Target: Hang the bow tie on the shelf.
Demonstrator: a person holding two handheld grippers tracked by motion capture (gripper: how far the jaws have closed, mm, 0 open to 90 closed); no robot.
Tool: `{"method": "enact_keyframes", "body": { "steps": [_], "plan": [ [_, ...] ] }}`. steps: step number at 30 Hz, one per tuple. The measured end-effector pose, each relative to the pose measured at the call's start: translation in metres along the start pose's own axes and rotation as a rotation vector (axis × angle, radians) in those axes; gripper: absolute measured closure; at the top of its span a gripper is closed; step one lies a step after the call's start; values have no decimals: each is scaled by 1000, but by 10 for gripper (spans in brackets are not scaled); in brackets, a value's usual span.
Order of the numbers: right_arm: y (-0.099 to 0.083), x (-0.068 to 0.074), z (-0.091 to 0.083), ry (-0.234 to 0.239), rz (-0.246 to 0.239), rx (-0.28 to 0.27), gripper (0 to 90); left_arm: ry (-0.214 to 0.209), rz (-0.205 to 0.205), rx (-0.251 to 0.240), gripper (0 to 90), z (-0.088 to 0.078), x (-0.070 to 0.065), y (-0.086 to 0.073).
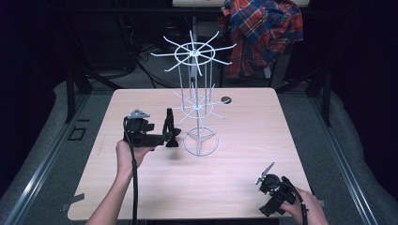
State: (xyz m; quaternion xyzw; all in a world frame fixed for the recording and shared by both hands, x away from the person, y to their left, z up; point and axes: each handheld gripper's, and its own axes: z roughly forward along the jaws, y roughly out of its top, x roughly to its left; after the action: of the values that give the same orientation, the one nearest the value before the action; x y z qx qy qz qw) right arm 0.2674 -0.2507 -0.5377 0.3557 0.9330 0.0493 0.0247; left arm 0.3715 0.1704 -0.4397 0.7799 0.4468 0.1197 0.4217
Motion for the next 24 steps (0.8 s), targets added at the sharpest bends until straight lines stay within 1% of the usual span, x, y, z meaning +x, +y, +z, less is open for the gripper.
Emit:
{"method": "enact_keyframes", "body": {
  "steps": [2, 3, 4, 5, 7, 11, 12, 13, 15, 18, 21, 24],
  "plan": [
    [0, 1, -1, -5, -2, 1, 93, 14, 12, 2, 156, -5, -2, -3],
    [0, 0, 0, 2, 0, -4, 93, 17, 17, 9, 150, -8, -2, -5],
    [0, 0, 0, -1, -4, 3, 93, 21, 18, 22, 144, -11, -2, -7],
    [0, 0, 0, -1, -1, 4, 93, 37, 19, 21, 130, -14, -2, -10],
    [0, 0, 0, -4, -3, 7, 93, 52, 14, 32, 84, -17, 0, -14],
    [0, 0, 0, 3, -1, -6, 93, 69, -13, 46, 61, -22, 3, -21],
    [1, 0, -1, -4, -6, 1, 93, 74, -14, 51, 55, -22, 3, -23],
    [1, 0, -1, 0, -8, 2, 93, 81, -15, 56, 50, -22, 2, -25],
    [1, 0, -1, 1, -10, 2, 93, 105, -2, 86, 52, -22, 1, -28],
    [1, -1, -2, -5, -7, -7, 93, 127, 15, 116, 50, -23, 0, -36],
    [0, -1, -2, -1, -7, -19, 93, 128, 25, 148, 42, -26, 0, -47],
    [0, -1, -2, -1, -8, -16, 93, 137, 35, 182, 35, -28, -1, -57]
  ]
}}
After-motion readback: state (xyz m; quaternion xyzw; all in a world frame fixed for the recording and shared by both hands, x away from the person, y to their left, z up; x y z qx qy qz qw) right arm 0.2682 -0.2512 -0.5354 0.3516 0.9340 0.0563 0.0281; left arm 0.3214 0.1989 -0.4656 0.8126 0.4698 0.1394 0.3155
